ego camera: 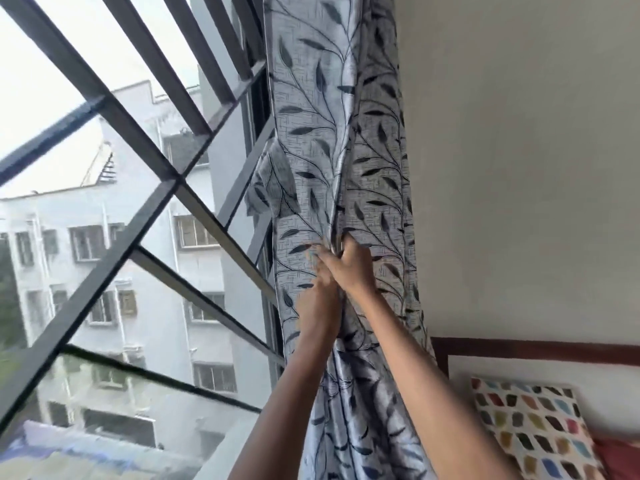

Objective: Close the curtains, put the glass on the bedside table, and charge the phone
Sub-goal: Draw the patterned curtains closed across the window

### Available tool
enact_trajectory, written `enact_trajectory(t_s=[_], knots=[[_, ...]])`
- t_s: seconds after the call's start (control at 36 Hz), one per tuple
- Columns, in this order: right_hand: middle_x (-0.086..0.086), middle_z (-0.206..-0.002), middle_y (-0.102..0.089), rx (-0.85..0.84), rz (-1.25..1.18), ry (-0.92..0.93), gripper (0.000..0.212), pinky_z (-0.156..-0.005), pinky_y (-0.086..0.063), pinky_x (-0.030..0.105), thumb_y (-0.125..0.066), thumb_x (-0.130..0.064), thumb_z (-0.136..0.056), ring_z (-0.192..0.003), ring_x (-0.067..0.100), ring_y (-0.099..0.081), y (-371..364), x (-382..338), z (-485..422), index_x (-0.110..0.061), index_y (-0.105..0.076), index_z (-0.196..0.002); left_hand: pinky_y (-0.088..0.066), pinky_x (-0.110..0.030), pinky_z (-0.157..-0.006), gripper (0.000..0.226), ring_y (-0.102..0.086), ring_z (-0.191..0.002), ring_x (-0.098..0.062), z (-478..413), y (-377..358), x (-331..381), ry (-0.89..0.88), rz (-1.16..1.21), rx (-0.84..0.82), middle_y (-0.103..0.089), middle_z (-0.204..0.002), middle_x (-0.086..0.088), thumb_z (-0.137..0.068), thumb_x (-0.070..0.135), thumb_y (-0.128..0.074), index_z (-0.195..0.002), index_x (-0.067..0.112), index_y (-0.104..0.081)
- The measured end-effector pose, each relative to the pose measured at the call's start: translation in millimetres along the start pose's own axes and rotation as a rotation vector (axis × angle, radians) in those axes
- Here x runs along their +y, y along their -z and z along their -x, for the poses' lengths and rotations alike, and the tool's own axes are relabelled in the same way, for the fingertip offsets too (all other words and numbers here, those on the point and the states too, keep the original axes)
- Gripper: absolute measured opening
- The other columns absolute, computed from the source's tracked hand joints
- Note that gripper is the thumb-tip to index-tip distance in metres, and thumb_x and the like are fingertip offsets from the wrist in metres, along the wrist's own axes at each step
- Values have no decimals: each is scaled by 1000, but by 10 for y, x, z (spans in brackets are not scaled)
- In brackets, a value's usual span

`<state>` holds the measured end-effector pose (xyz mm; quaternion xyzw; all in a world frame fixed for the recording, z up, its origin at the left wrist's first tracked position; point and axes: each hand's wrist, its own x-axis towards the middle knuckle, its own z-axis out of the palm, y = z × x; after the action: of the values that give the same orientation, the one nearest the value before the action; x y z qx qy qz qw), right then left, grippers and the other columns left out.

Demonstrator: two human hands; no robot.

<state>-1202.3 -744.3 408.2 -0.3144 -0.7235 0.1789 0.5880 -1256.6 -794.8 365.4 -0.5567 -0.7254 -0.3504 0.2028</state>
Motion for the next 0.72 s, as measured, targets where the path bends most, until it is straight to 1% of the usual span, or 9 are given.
enact_trajectory(t_s=[0.06, 0.14, 0.19, 0.25, 0.36, 0.44, 0.56, 0.67, 0.72], knots=[[-1, -73, -62, -1, 34, -10, 16, -54, -50, 23, -63, -26, -86, -64, 17, -60, 27, -157, 65, -12, -56, -84, -53, -40, -66, 45, -68, -78, -35, 143, 211, 47, -25, 4, -2, -67, -99, -20, -94, 0, -31, -139, -3, -25], [1, -72, -61, -26, 45, 12, 15, -52, -49, 20, -58, -20, -90, -60, 16, -62, 106, -396, 220, -5, -57, -92, -55, -39, -71, 49, -68, -85, -34, 392, 513, 86, -55, 22, 10, -60, -118, -24, -96, 0, -32, -143, -1, -20], [-7, -66, -53, -16, 78, 36, 16, -47, -39, 12, -57, -19, -91, -53, 7, -54, 202, -578, 347, -4, -57, -96, -56, -37, -73, 54, -69, -88, -32, 521, 676, 93, -73, 13, 25, -46, -137, -25, -96, 0, -34, -145, 1, -13], [-8, -67, -52, 5, 83, 62, 16, -47, -37, 12, -58, -19, -91, -58, 11, -55, 304, -735, 452, -4, -58, -97, -55, -35, -72, 57, -69, -90, -30, 635, 831, 121, -100, -32, 37, -29, -149, -22, -95, 1, -37, -146, 0, -10], [-4, -68, -59, 5, 109, 94, 21, -46, -37, 14, -59, -21, -90, -52, 8, -51, 516, -1030, 655, -3, -59, -100, -55, -39, -68, 57, -69, -86, -34, 864, 1122, 219, -140, -69, 59, -32, -146, -26, -94, 1, -39, -144, -5, -13], [12, -89, -68, -2, 162, 130, 22, -55, -37, 16, -57, -20, -90, -68, 19, -57, 665, -1252, 801, -4, -58, -106, -55, -36, -70, 59, -68, -94, -29, 984, 1261, 254, -142, -167, 69, -29, -148, -25, -93, 5, -41, -144, -5, -15], [16, -95, -69, -21, 166, 154, 24, -62, -32, 17, -58, -18, -89, -84, 25, -64, 782, -1518, 1027, -5, -59, -109, -55, -36, -70, 56, -68, -95, -30, 1212, 1525, 289, -96, -169, 70, -29, -148, -24, -93, 5, -40, -143, -6, -18], [14, -95, -70, -99, 172, 199, 23, -71, -48, 28, -59, -20, -89, -88, 29, -66, 762, -1801, 1241, -6, -59, -107, -53, -34, -67, 51, -69, -94, -30, 1475, 1823, 224, -33, -190, 112, -30, -149, -20, -96, 6, -32, -144, -4, -17], [16, -96, -70, -123, 152, 238, 25, -75, -50, 30, -58, -20, -89, -89, 30, -66, 734, -1963, 1341, -5, -59, -109, -53, -34, -66, 50, -68, -94, -29, 1584, 1981, 162, 20, -198, 131, -31, -149, -16, -98, 12, -30, -145, -2, -16]])
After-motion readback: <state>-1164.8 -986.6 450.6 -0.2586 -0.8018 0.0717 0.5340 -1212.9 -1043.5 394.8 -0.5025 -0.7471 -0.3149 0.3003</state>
